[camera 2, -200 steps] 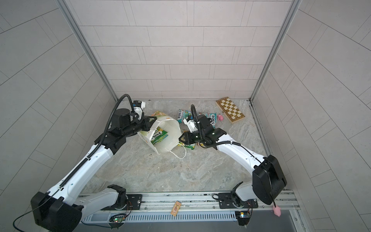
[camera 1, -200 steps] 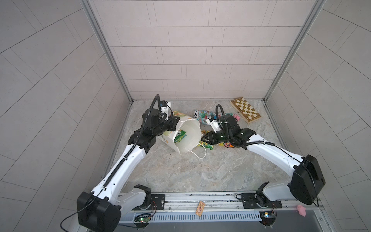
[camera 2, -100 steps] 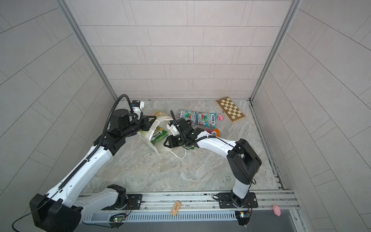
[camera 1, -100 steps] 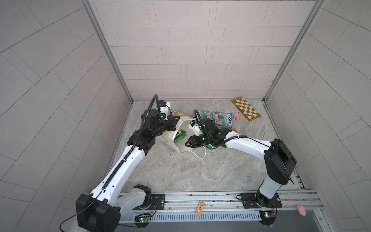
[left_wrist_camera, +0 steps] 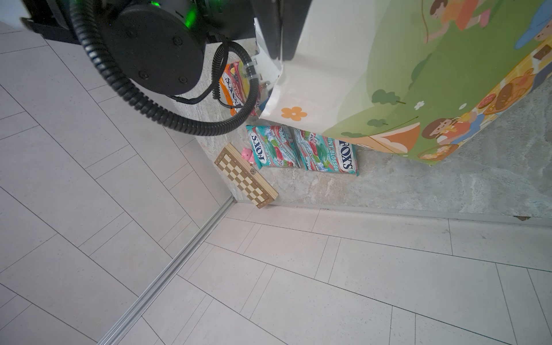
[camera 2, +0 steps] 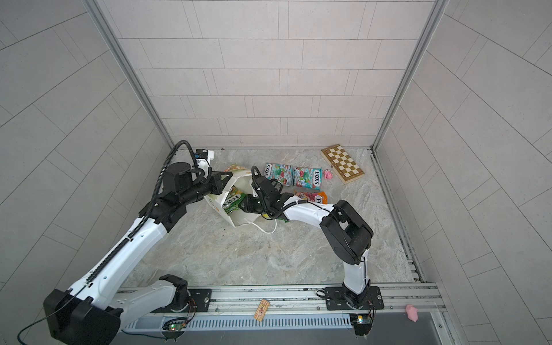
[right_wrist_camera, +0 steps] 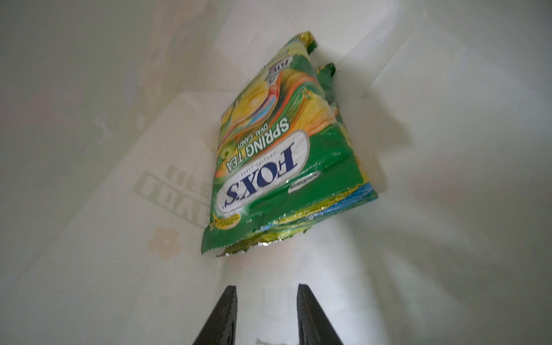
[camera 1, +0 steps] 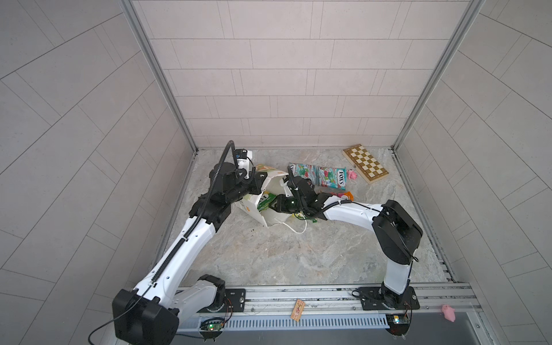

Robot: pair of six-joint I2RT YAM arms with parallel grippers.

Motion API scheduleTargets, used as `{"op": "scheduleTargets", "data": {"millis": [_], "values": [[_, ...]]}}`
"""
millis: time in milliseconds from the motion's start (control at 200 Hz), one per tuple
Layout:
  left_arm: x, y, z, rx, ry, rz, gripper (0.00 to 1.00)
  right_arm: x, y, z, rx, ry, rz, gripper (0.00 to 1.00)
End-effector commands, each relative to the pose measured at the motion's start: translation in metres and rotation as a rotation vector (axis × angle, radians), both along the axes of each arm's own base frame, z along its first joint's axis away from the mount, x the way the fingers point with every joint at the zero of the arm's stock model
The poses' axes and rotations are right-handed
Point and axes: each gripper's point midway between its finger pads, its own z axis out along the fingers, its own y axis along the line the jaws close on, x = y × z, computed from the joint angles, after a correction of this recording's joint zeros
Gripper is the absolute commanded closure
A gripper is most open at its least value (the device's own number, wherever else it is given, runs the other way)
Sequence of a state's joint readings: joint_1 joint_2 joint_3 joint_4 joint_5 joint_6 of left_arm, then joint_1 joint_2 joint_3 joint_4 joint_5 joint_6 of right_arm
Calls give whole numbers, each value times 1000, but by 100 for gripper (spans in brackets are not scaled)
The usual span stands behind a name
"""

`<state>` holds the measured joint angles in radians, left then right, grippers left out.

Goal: Take the snacks out of the paper bag
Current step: 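Move the right gripper into the bag toward the green packets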

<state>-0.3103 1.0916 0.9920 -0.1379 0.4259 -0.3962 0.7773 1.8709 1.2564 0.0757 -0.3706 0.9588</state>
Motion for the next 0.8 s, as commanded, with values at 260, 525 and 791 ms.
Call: {"op": "scheduleTargets", "data": {"millis": [260,525,791], "values": [[-5,-3,13,-28,-48,-23,100,33,3,-10,42,37,-260,65],[-5,-4,13,-35,-49,-30,100,47,7,-18,5,37,-294,64],[-6,-7,15,-47,-52,-49,100,54,17,-28,-18,62,-286,64]]}}
